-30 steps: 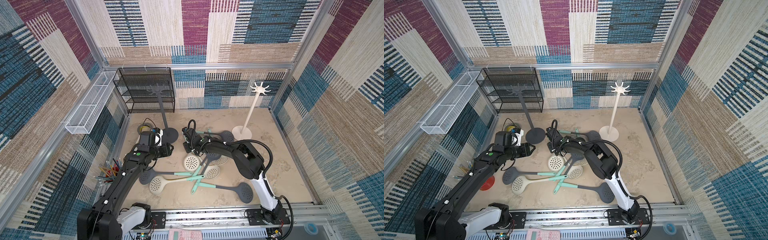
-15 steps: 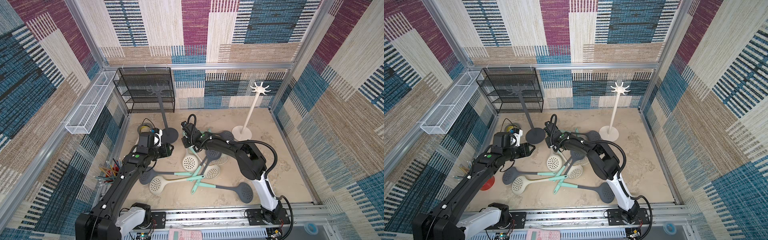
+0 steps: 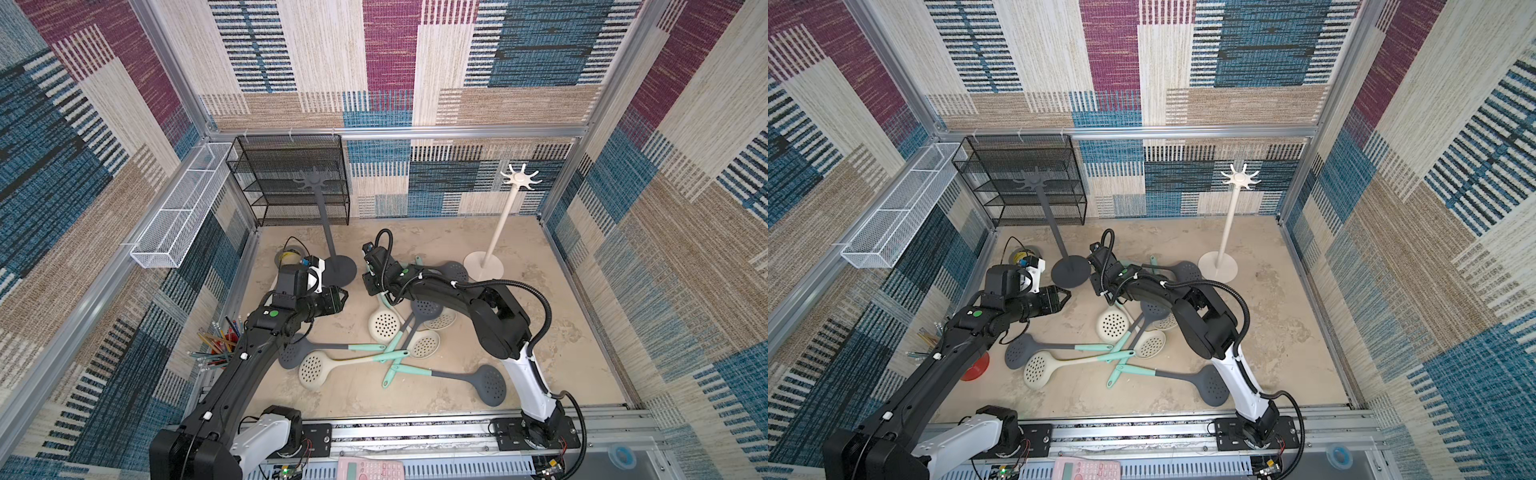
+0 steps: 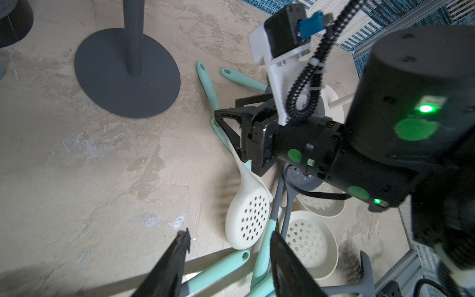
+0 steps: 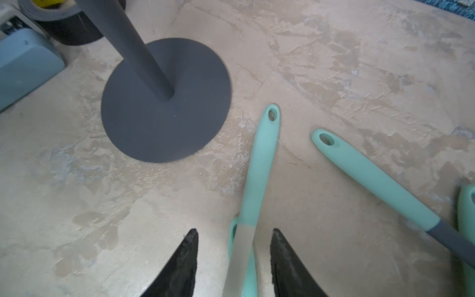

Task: Hang the skimmer on the kitchen utensil rack
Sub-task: Pick up the skimmer from the center of the board.

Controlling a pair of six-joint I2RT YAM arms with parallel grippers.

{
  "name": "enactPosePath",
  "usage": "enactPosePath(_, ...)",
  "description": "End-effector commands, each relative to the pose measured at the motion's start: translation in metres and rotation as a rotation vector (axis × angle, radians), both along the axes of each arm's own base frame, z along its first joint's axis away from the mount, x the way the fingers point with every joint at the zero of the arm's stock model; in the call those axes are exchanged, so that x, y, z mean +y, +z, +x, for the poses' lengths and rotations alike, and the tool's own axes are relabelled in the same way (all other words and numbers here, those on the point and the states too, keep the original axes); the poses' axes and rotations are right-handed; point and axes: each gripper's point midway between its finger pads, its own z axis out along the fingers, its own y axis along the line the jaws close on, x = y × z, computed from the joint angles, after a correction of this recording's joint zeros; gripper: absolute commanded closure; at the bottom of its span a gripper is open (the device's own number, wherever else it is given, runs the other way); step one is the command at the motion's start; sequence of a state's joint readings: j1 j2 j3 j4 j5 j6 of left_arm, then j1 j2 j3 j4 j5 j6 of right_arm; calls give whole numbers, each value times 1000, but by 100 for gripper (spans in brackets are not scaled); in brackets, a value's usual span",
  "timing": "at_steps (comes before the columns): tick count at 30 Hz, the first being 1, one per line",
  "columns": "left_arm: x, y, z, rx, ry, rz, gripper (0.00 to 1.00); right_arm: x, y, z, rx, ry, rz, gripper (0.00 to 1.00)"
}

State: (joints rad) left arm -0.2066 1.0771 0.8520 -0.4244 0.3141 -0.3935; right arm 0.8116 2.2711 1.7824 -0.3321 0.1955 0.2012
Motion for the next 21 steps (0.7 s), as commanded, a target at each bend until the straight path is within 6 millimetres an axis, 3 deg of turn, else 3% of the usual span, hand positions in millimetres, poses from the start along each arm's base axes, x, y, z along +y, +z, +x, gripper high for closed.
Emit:
enactPosePath(1,-1,4,2,-16,3,-18,46,-3,-10,9,-11,-44,-42,51)
enactPosePath(8,-3,2,2,-9,-3,-23,46,-2,-36,32,-6,-88,-93,56)
enactPosePath(14,-3,1,3,-9,-4,-22,46,3,-46,40,17,-83,-70,74)
enactPosePath(17,-3,0,3,-6,-3,-21,47,7,-24,43,-11,-74,-43,92)
enactPosePath(21,-4,0,4,-10,-7,-28,47,11,32,43,-88,-49,43,99)
